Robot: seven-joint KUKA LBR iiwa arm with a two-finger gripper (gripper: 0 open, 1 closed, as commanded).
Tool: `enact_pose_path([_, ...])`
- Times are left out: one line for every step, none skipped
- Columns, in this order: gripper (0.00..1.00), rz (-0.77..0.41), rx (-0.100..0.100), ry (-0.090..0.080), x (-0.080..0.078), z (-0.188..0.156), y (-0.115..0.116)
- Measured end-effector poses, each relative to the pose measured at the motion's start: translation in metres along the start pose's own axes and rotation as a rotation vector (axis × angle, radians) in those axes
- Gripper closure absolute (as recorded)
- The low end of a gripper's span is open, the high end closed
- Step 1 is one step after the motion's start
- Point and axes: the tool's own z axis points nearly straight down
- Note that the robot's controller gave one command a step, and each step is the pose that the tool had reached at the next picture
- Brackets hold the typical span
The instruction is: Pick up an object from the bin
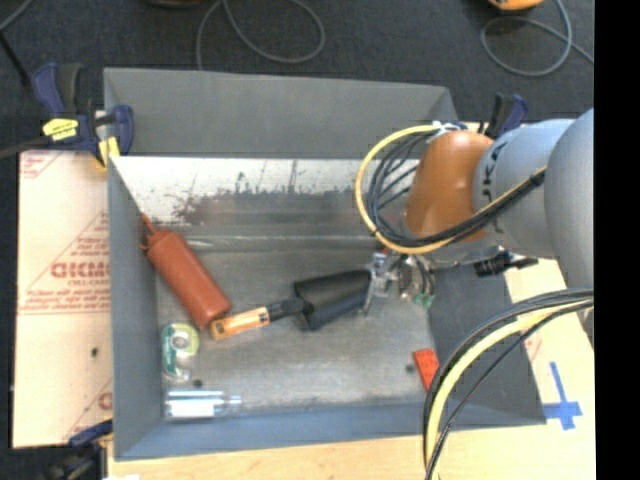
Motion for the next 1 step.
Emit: enact_pose_path([1.0, -0.05, 0.005, -0.003, -0.0025, -0.0042, 0.0161])
